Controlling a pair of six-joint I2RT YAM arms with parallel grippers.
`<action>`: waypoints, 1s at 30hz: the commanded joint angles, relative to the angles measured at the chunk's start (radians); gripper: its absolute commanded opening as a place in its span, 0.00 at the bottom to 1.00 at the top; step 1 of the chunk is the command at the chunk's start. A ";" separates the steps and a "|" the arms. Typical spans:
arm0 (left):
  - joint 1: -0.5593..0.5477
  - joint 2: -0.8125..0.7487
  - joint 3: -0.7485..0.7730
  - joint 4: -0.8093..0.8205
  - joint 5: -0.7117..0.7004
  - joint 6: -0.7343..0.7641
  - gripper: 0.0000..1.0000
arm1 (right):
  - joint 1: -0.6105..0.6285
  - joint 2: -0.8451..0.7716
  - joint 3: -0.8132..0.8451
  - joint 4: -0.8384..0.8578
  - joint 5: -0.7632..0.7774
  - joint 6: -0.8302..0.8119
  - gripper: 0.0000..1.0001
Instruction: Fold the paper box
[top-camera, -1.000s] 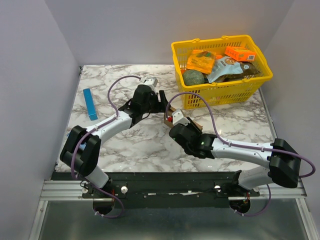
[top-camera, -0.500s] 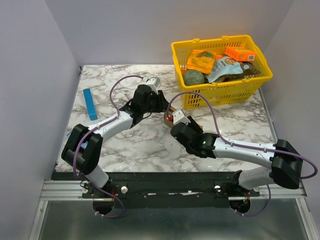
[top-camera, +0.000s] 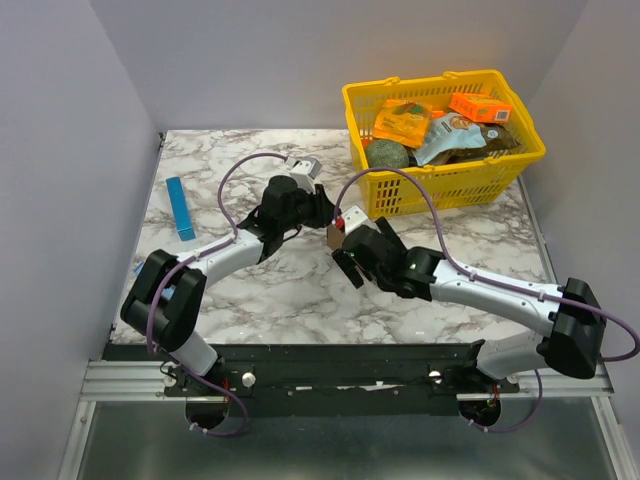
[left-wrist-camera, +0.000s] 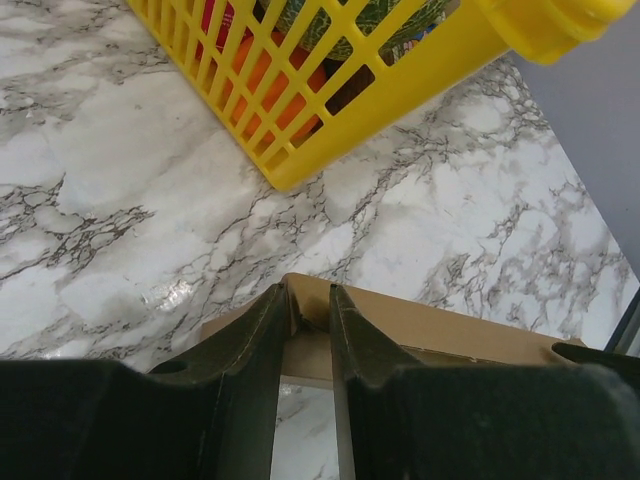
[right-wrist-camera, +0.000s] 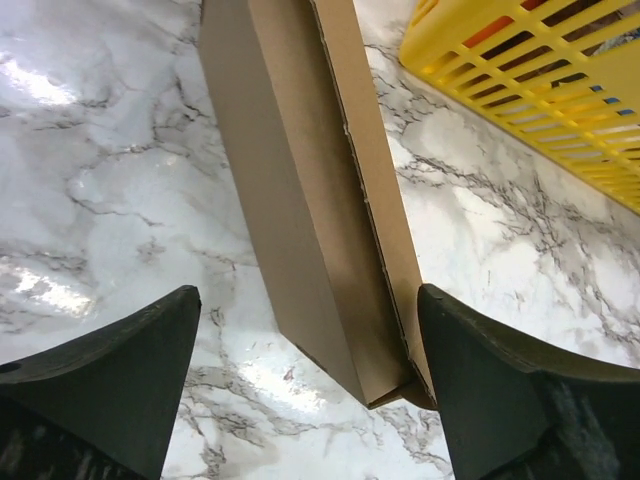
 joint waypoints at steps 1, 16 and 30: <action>0.002 0.007 -0.080 -0.110 0.021 0.108 0.32 | -0.035 0.009 0.071 -0.090 -0.128 0.029 1.00; -0.017 -0.021 -0.104 -0.083 0.022 0.144 0.30 | -0.117 0.079 0.086 -0.068 -0.231 -0.023 1.00; -0.028 -0.032 -0.096 -0.109 -0.005 0.157 0.29 | -0.126 0.137 0.075 -0.030 -0.133 -0.054 0.63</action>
